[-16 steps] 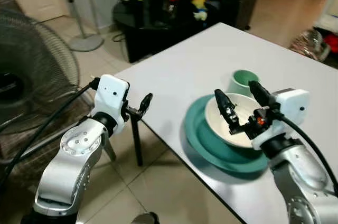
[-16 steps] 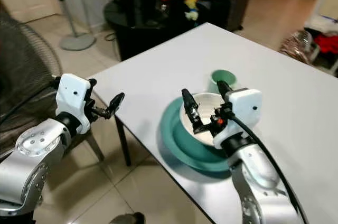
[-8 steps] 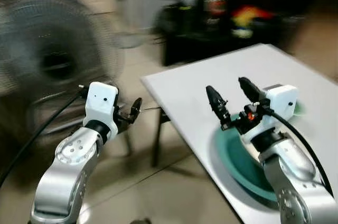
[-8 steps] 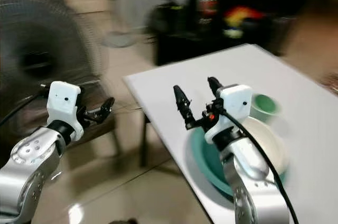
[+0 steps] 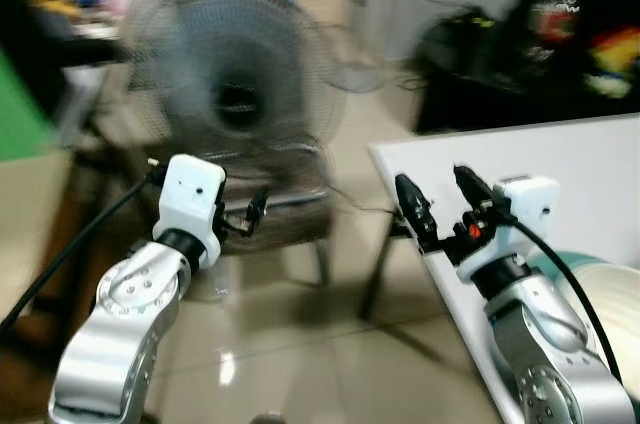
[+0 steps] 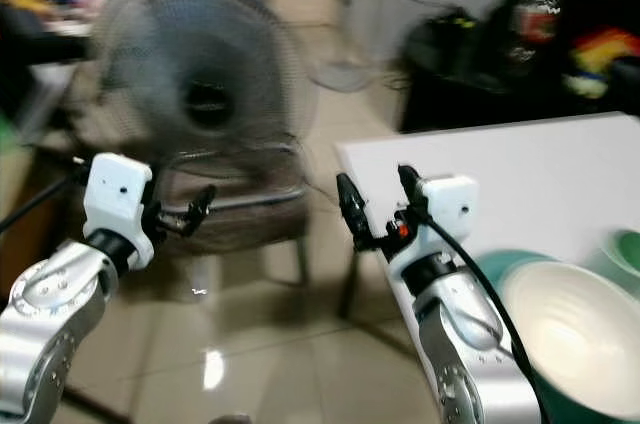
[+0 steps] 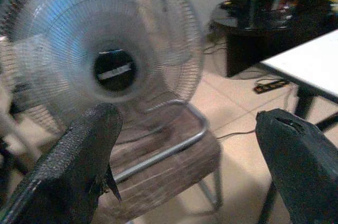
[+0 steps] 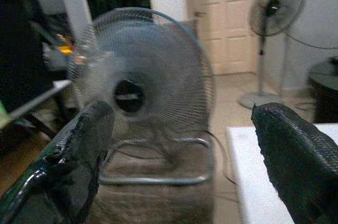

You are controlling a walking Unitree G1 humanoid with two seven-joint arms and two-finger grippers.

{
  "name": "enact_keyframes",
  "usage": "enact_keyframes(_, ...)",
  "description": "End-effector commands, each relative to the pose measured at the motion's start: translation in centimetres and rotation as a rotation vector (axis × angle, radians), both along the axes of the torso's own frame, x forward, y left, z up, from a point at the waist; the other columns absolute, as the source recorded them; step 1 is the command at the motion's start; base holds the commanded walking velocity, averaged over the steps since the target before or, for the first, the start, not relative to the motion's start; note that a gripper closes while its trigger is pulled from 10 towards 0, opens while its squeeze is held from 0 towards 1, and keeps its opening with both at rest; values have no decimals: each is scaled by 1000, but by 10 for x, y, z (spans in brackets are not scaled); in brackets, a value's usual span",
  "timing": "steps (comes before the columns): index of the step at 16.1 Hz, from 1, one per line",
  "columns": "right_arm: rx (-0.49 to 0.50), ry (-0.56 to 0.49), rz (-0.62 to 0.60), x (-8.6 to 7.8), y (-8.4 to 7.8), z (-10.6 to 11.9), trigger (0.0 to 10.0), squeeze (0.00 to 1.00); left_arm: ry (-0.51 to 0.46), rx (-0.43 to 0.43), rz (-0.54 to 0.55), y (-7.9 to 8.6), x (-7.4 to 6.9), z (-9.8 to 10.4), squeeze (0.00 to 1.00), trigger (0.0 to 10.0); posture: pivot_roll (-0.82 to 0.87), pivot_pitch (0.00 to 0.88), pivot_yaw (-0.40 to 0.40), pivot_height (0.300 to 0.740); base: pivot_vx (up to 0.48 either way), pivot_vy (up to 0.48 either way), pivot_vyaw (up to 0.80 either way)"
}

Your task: Setting the table

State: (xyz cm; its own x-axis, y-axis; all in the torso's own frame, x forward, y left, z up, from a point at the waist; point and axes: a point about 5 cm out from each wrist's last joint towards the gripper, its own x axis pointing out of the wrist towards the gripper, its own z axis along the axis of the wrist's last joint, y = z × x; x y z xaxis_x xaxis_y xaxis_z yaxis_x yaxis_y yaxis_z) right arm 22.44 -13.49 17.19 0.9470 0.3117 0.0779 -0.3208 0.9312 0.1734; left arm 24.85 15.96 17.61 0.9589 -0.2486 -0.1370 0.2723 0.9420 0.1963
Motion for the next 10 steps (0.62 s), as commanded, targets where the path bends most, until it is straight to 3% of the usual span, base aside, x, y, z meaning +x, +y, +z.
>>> enact_keyframes(1, 16, -8, 8, -4, 2, 3, 10000, 835, 22, -8, -15, 0, 4, -2, 0, 10000, 74, 0, 3, 740, 0, 0, 800)
enact_keyframes(2, 14, -2, 10, -5, 1, 2, 10000, 820, 20, -14, -19, -1, 6, -2, 0, 10000, 72, 0, 5, 740, 0, 0, 800)
enact_keyframes(4, 8, 4, 11, -5, 0, 1, 10000, 667, 21, -26, -25, -3, 7, -1, 0, 10000, 71, 0, 1, 740, 0, 0, 800)
enact_keyframes(7, 8, 17, 26, -3, 2, -1, 10000, 573, 22, -32, -29, -4, 8, -2, 0, 10000, 76, 0, -8, 740, 0, 177, 800)
enact_keyframes(9, -8, 30, 50, -3, 2, -5, 10000, 224, 16, -33, -20, -3, 8, -1, 0, 10000, 84, 0, -16, 740, 0, 311, 800)
enact_keyframes(10, -5, 45, 50, -2, 2, -8, 10000, 0, 14, -32, -15, -2, 8, -1, 0, 10000, 91, 0, -21, 740, 0, 311, 0)
